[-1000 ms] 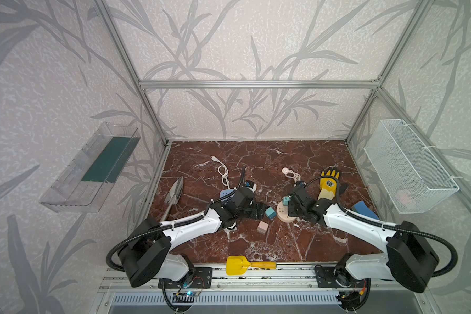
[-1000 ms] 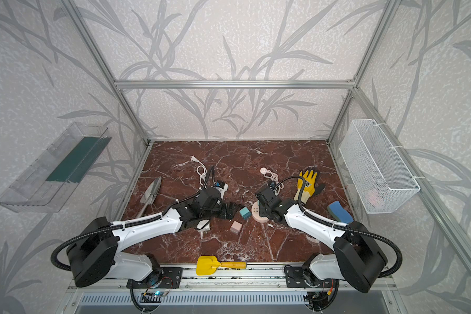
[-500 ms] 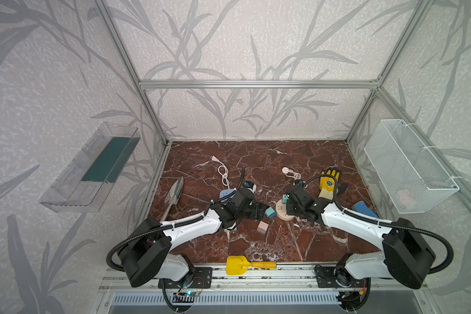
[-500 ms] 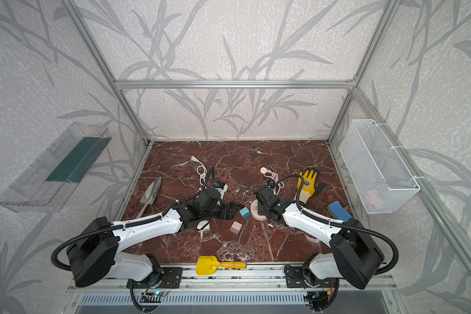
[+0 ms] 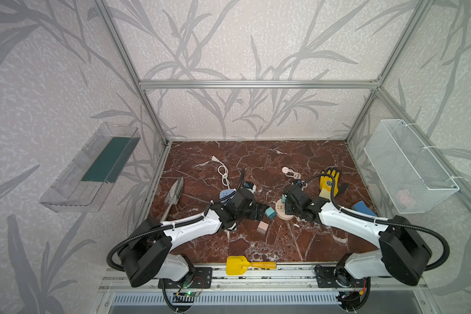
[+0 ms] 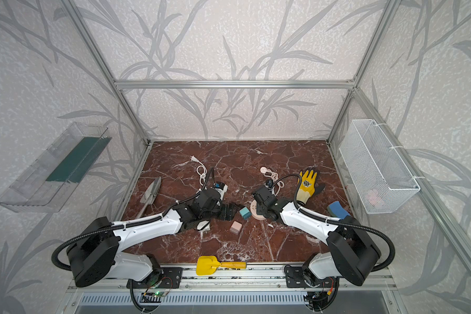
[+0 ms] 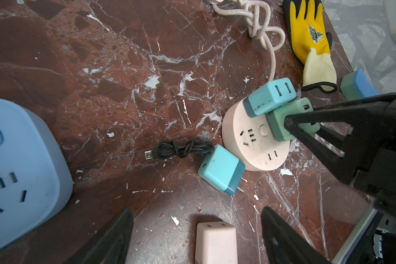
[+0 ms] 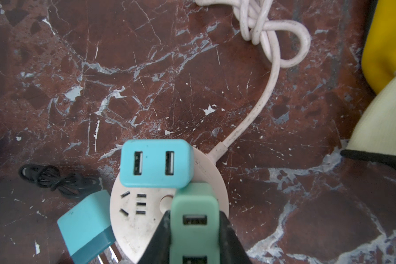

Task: Insert plugs into power strip
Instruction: Insert the plug into the socket.

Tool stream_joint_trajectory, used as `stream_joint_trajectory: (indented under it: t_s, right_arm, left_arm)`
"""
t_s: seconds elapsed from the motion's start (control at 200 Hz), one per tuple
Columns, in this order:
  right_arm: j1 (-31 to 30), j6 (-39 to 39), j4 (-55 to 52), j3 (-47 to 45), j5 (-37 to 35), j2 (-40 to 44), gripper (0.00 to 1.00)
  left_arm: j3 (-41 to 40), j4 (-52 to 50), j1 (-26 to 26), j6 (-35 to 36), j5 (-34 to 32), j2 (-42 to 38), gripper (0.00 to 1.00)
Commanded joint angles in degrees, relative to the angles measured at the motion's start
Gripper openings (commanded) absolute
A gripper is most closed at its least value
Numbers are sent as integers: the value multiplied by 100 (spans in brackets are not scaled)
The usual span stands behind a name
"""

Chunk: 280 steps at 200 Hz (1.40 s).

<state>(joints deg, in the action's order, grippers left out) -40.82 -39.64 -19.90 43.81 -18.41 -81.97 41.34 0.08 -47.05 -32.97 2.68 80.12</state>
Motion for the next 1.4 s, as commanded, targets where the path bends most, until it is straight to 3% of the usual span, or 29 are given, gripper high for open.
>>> stream_joint_trajectory:
  t_s: [0.0,0.755,1.395]
  right_arm:
    - [-118,-202,-626,-409,830,-636,0]
    - [-173,245,-1693,635,1306,-2224,0]
    - [441,509,-2586,567,545,-843,0]
  left_arm:
    - [-131,151,27,12,-45,52,87]
    - [-250,361,33,-38,4,119,88]
    - [-123,230,38,70,-60,37,90]
